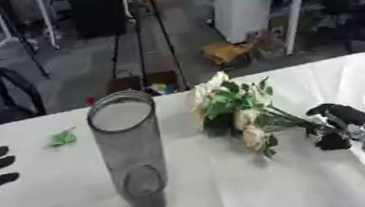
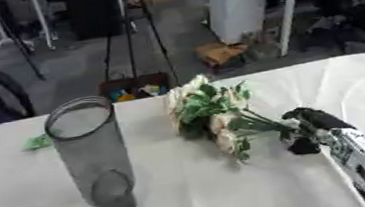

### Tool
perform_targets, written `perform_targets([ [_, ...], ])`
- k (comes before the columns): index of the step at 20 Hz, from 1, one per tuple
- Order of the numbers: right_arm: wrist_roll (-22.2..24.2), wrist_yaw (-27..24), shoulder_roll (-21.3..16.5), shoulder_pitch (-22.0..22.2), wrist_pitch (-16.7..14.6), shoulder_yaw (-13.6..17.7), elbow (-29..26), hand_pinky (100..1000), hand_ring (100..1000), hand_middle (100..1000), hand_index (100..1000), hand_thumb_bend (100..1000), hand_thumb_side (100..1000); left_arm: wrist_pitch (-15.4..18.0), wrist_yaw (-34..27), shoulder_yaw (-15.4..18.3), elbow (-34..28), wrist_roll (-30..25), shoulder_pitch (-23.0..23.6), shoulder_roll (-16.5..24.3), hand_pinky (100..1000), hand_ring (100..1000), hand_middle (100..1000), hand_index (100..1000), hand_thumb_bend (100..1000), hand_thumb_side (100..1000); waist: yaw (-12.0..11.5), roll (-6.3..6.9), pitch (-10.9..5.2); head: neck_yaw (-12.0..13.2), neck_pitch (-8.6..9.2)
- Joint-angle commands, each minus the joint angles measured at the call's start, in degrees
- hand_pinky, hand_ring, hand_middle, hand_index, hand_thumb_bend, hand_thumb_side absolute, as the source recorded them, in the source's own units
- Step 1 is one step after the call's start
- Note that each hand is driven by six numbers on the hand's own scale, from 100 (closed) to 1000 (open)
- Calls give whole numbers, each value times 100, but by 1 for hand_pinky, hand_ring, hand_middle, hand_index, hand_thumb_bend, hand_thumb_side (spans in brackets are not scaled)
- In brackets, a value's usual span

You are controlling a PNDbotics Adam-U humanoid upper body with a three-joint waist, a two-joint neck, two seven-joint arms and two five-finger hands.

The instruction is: Arrange flowers into the vase.

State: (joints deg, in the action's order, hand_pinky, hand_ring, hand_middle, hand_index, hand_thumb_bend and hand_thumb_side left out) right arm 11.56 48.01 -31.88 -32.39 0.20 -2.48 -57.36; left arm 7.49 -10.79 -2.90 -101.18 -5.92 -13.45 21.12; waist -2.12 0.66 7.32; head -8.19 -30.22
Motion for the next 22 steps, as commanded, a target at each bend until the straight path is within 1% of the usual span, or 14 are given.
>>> perform_targets([
  [1, -35, 73, -104, -147, 2, 58, 4, 847, 906, 883, 918, 102, 418, 7, -25, 40, -62, -16, -63, 47, 757, 829, 796, 825, 1000, 771, -14, 5, -59, -19, -30],
  [22, -54, 249, -22, -264, -75, 27, 284, 851, 906, 885, 920, 109, 420, 4, -30, 33, -70, -23, -83, 40, 757, 828, 795, 823, 1000, 772, -104, -1, -64, -38, -27],
])
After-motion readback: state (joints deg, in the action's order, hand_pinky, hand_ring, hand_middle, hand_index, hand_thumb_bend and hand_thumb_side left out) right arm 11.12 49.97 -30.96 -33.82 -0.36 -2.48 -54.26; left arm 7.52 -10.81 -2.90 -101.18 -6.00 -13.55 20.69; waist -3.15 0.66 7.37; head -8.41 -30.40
